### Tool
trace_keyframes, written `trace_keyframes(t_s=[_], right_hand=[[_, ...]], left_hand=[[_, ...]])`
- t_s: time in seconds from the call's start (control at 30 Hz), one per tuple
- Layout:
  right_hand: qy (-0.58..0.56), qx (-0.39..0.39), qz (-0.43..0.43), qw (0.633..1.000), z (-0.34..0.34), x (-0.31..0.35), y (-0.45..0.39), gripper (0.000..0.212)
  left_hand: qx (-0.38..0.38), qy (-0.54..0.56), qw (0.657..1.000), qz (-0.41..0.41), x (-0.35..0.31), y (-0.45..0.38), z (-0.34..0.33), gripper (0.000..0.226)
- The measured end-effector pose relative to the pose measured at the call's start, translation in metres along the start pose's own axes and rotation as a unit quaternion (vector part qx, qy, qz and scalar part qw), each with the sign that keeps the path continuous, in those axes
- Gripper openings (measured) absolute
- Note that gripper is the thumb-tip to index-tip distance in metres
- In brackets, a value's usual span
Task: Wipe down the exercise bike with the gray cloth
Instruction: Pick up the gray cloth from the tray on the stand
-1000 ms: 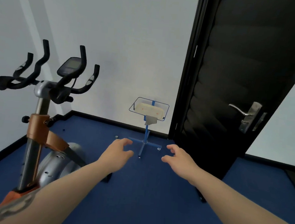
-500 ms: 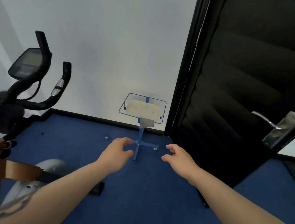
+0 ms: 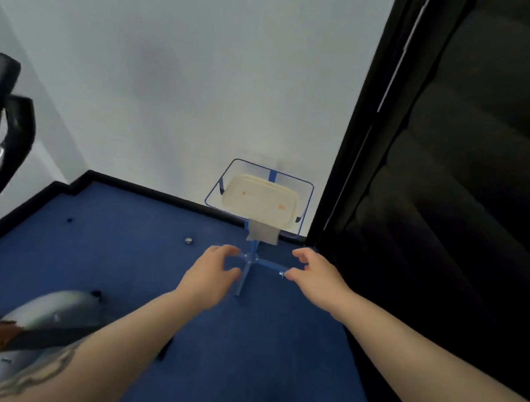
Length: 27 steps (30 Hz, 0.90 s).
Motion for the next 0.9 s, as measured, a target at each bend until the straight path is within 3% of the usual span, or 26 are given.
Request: trace_keyframes(t_s=[0.3,0.67,0.9], right_hand=[[-0.012,0.049,-0.025,0.998,0.012,-0.009,-0.104,0.051],[-0.079,0.016,-0.097,0.992,0.005,-0.017,-0.231,0.042],[-0.064,-0.002,-0.082,0.995,0.002,-0.036,-0.300,0.036]], left_hand=[[0.022,0.037,0.997,0.061,0.021,-0.095,0.011,0.041],[0.091,0.002,0.993,0.076,0.060,-0.223,0.033,0.040],[0.133,-0.018,0.989,0.068,0.071,-0.295,0.015,0.042]])
Point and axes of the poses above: each hand's wrist, its own y-axis away from the middle knuckle, its own z-axis out of the back of the hand, x = y × z, the point moved 2 cm from there along -y, towards the middle knuckle, and after that the axes turned 12 degrees about x, right-handed, at the moved point
